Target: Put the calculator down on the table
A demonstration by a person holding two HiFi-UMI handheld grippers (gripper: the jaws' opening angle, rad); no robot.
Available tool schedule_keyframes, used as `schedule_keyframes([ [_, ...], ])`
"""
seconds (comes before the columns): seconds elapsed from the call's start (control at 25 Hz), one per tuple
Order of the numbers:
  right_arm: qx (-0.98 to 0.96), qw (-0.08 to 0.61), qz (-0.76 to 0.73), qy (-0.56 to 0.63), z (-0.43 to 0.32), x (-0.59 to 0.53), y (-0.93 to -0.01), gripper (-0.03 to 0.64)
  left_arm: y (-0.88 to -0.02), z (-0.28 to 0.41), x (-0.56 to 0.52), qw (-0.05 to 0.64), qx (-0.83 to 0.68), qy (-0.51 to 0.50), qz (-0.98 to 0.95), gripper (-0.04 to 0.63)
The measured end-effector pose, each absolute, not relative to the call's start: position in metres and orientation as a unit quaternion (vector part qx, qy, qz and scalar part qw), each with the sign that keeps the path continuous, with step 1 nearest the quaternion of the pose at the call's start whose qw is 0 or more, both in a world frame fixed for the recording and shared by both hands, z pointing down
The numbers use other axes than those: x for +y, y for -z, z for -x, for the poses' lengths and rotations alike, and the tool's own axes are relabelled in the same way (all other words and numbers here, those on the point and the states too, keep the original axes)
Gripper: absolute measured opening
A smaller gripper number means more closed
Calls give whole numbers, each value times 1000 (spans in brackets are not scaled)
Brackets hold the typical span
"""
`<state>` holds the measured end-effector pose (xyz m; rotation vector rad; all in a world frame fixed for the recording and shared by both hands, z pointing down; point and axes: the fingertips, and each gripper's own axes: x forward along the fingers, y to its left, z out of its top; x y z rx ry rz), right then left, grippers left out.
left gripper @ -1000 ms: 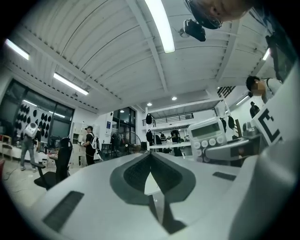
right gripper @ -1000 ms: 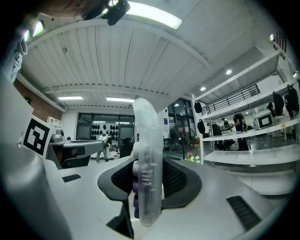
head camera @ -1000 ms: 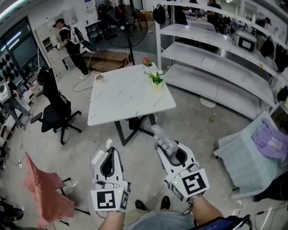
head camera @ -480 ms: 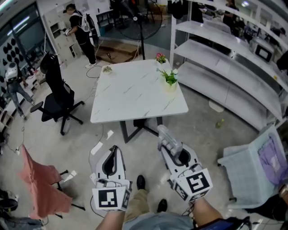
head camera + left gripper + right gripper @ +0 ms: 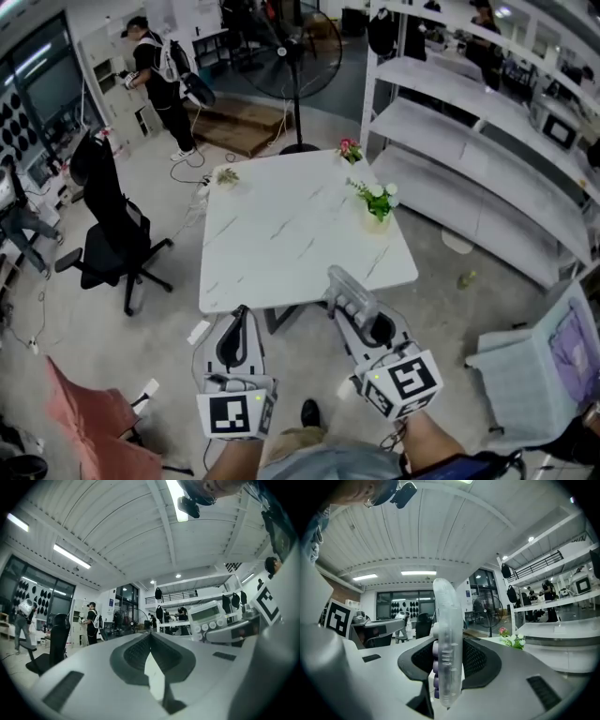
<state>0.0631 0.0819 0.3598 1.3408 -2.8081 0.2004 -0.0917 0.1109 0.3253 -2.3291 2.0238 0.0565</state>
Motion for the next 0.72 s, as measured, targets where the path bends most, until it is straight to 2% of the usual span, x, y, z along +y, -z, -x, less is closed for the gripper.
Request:
schedule_keyframes([
  [0.72, -885, 9, -461, -59, -34, -32, -357, 146, -344, 118, -10, 23, 616, -7, 788, 8],
])
